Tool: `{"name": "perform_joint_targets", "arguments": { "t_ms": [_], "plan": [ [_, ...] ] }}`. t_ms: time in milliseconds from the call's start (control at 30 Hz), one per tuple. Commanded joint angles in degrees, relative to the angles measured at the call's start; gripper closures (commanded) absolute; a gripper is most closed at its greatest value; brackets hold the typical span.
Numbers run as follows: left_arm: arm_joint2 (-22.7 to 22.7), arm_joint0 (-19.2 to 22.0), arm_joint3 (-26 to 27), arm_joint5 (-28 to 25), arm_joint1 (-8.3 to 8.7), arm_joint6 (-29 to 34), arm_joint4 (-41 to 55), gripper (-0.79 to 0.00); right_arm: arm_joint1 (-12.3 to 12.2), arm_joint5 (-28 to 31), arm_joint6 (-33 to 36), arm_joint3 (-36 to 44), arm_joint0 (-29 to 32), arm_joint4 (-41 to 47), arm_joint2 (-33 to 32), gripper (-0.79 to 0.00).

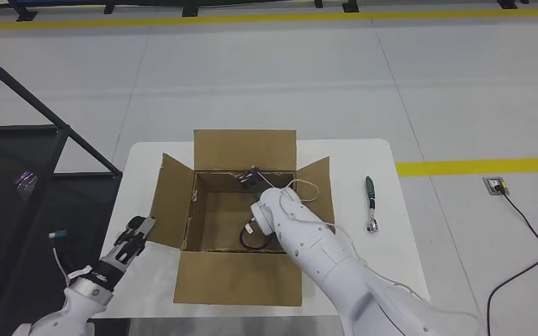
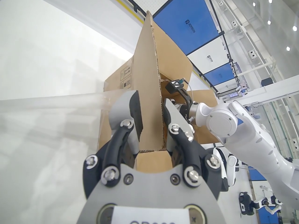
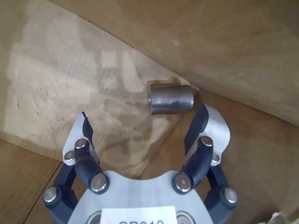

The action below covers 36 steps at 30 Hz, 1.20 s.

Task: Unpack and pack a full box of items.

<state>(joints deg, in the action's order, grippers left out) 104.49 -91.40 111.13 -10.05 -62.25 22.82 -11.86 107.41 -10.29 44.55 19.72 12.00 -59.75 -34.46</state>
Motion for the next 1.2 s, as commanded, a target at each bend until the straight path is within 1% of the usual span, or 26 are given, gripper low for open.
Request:
{"name": "perform_joint_targets", "arguments": {
  "t_ms": [0,133,300,367,433,467,700,933,1033,1167],
  "plan": [
    [-0.2,0.1,0.1,0.1,-0.01,0.1,-0.2,-0.283,0.3,-0.3,-0.5,-0.6,-0.1,0.0,-0.1,-0.785],
    [-0.5,0.3,0.3,0.1,-0.01,0.3,-0.6,-0.274,0.9,-1.5,-1.9,-1.8,-0.3,-0.1,-0.3,-0.785],
    [-0.6,0.1,0.8,0.0,0.01,0.8,-1.0,-0.286,1.6,-2.1,-2.9,-3.0,-0.5,-0.6,-0.4,-0.785],
    [-0.6,0.1,0.9,-0.2,0.02,1.0,-1.2,-0.274,1.8,-2.1,-3.1,-3.6,-0.7,-0.7,-0.5,-0.785],
    [-0.8,0.3,0.6,-0.1,0.02,1.0,-1.7,-0.185,1.9,-2.1,-3.5,-4.4,-0.8,-0.8,-0.6,-0.785],
    [-0.9,0.5,0.5,-0.1,0.02,0.9,-1.9,0.000,2.0,-2.0,-3.6,-4.7,-0.8,-0.7,-0.7,-0.785],
    [-1.3,0.8,0.1,-0.5,0.02,0.9,-2.4,0.000,2.2,0.3,-4.9,-6.8,-1.1,-0.1,-1.6,-0.785],
    [-1.1,-0.1,0.8,-1.5,0.01,0.9,-2.6,0.000,2.3,3.4,-5.4,-8.1,-1.2,0.4,-2.2,-0.785],
    [-0.6,-0.7,1.2,-1.8,0.01,0.8,-2.5,0.000,2.2,7.1,-5.1,-8.3,-1.3,0.7,-2.5,-0.785],
    [-0.1,-1.4,1.7,-2.4,-0.01,0.6,-2.2,0.000,1.9,13.4,-5.4,-8.4,-1.7,1.3,-3.0,-0.785]
  ]
}}
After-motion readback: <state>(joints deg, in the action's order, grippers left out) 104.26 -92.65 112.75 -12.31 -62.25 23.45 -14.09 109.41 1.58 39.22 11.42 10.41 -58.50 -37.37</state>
